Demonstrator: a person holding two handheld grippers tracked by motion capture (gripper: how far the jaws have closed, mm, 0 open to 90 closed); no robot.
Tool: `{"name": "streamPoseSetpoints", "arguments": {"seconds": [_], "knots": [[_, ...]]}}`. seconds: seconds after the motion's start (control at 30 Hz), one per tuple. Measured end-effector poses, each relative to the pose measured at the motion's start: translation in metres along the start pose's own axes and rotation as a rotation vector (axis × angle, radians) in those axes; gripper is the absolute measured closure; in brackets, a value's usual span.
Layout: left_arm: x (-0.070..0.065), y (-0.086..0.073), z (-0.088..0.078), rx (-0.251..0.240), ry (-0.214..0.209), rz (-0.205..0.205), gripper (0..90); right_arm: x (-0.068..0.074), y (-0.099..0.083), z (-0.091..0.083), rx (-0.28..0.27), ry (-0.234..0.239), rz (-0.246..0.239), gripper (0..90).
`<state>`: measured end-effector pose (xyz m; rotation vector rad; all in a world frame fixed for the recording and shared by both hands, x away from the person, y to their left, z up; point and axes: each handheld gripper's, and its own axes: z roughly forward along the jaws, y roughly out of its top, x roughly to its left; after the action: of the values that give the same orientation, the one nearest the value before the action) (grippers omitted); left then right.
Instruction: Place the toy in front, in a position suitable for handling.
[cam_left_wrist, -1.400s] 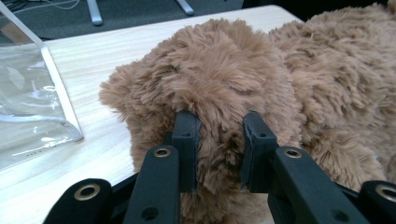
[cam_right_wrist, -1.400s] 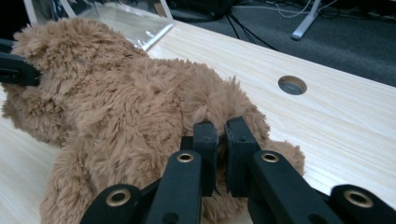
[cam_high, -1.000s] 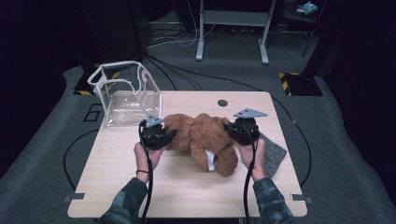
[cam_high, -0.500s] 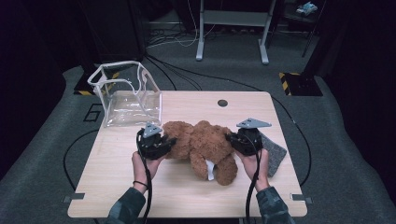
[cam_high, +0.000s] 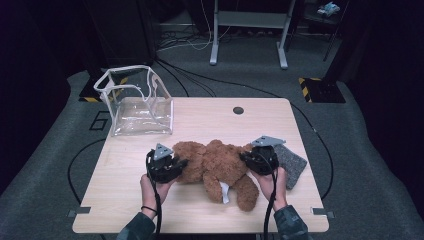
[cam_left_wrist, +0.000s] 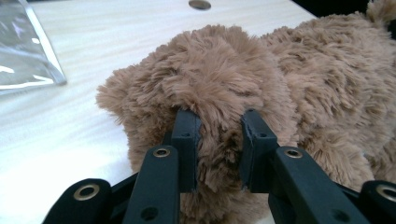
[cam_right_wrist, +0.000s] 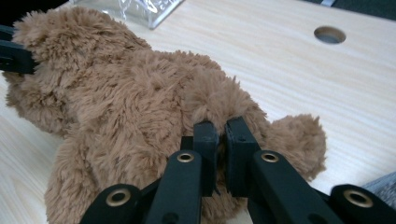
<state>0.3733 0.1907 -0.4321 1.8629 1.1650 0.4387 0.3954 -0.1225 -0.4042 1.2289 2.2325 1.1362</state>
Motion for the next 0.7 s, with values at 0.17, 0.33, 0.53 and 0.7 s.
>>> {"name": "streamPoseSetpoints", "arguments": {"seconds": [0.17, 0.33, 0.53, 0.7], "knots": [[-0.003, -0.010, 0.006, -0.008, 0.002, -0.001, 71.5, -0.002, -0.010, 0.010, 0.024, -0.013, 0.025, 85.3], [-0.009, -0.010, 0.007, -0.014, 0.020, 0.023, 71.5, -0.008, -0.012, 0.018, 0.026, -0.035, 0.044, 85.3], [-0.009, -0.011, 0.009, -0.018, 0.023, 0.014, 71.5, -0.009, -0.005, 0.024, 0.044, -0.068, 0.025, 85.3], [-0.010, -0.008, 0.011, -0.027, 0.031, 0.020, 71.6, -0.012, 0.002, 0.030, 0.045, -0.088, 0.027, 85.4]]}}
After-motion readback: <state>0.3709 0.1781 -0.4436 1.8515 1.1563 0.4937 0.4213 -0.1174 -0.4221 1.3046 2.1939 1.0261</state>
